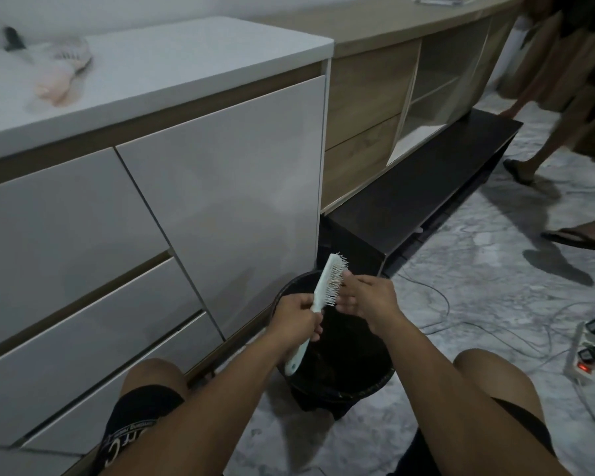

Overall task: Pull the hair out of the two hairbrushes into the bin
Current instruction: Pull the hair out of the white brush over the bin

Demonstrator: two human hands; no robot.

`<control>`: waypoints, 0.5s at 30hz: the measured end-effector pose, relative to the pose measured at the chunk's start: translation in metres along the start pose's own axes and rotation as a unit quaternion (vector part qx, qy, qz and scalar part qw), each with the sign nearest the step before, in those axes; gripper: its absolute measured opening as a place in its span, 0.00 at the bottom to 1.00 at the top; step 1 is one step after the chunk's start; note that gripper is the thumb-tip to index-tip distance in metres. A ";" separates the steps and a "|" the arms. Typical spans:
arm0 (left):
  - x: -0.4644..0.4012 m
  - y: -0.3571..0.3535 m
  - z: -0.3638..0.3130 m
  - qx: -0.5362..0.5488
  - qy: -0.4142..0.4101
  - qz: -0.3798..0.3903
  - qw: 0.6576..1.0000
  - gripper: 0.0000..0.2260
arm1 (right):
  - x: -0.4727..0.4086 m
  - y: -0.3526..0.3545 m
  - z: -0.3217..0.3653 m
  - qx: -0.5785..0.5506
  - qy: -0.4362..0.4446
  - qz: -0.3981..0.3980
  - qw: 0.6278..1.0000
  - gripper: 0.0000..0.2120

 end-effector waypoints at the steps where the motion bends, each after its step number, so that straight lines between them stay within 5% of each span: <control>1: 0.002 -0.001 -0.002 -0.012 -0.015 -0.001 1.000 0.18 | 0.002 -0.001 0.000 -0.001 -0.004 0.008 1.000 0.13; 9: 0.019 -0.012 -0.016 -0.049 -0.080 0.022 0.995 0.20 | 0.001 0.017 0.010 0.065 0.049 -0.081 0.993 0.20; 15: 0.023 -0.005 -0.018 -0.064 -0.106 -0.007 0.992 0.21 | 0.009 0.020 0.020 0.109 0.088 -0.101 0.985 0.15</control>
Point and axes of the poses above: each hand's wrist, its own x-axis away from the middle knuckle, its own y-axis out of the back of the hand, z = x × y, the point moved 9 cm from there along -x, towards the middle knuckle, and after that the axes turned 14 degrees about -z, right-handed, at the moved point
